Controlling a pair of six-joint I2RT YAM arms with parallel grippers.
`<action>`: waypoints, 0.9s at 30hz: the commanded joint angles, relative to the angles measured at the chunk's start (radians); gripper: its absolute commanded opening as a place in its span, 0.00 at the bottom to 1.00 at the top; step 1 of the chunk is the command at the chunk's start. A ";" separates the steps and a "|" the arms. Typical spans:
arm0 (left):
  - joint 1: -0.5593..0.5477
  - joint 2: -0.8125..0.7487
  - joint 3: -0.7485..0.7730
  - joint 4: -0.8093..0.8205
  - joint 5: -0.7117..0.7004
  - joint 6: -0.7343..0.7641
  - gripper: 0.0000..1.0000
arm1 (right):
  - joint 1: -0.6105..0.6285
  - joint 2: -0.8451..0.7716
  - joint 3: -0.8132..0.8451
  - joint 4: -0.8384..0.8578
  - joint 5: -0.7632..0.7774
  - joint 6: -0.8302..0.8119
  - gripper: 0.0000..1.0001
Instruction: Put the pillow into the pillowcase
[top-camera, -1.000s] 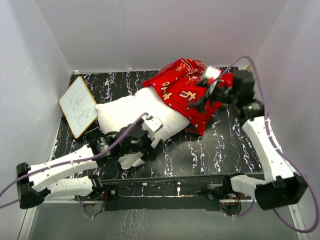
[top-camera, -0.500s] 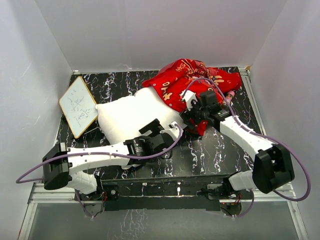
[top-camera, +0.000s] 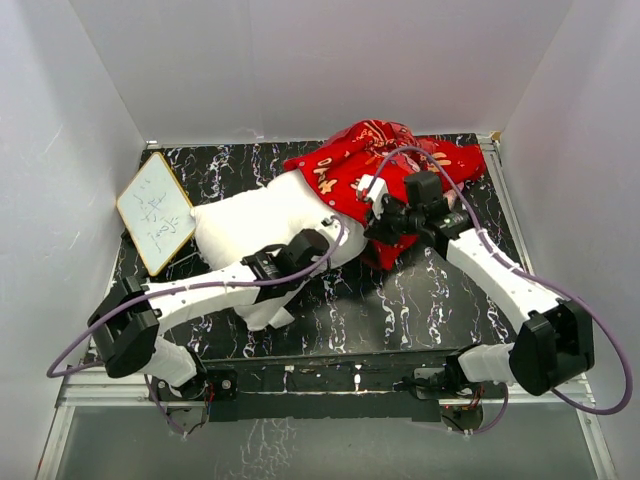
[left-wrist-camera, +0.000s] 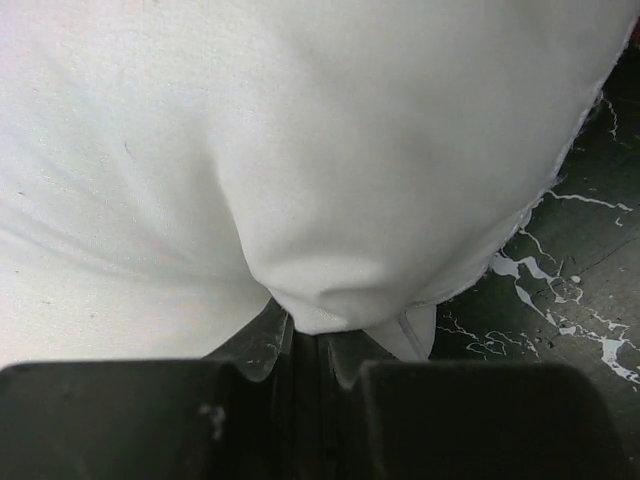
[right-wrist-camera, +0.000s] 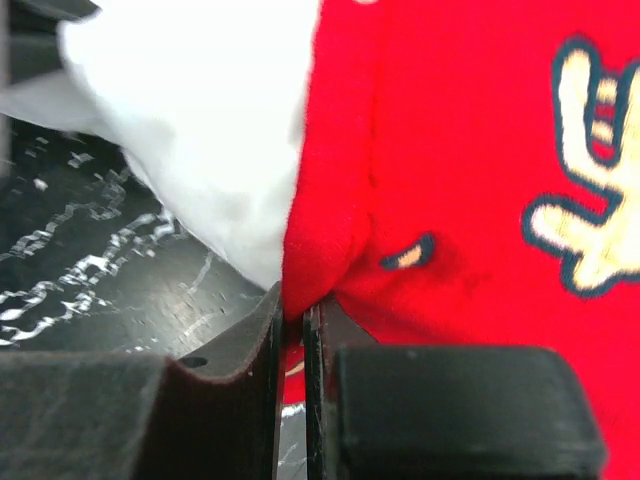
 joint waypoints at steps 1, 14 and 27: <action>0.065 -0.066 0.060 0.051 0.260 -0.027 0.00 | 0.041 0.045 0.252 -0.103 -0.377 -0.035 0.08; 0.166 -0.225 0.035 0.301 0.719 -0.322 0.00 | 0.092 0.277 0.473 0.006 -0.193 0.307 0.08; 0.264 -0.199 -0.247 0.528 0.833 -0.575 0.00 | -0.124 0.026 0.164 -0.103 -0.478 0.024 0.71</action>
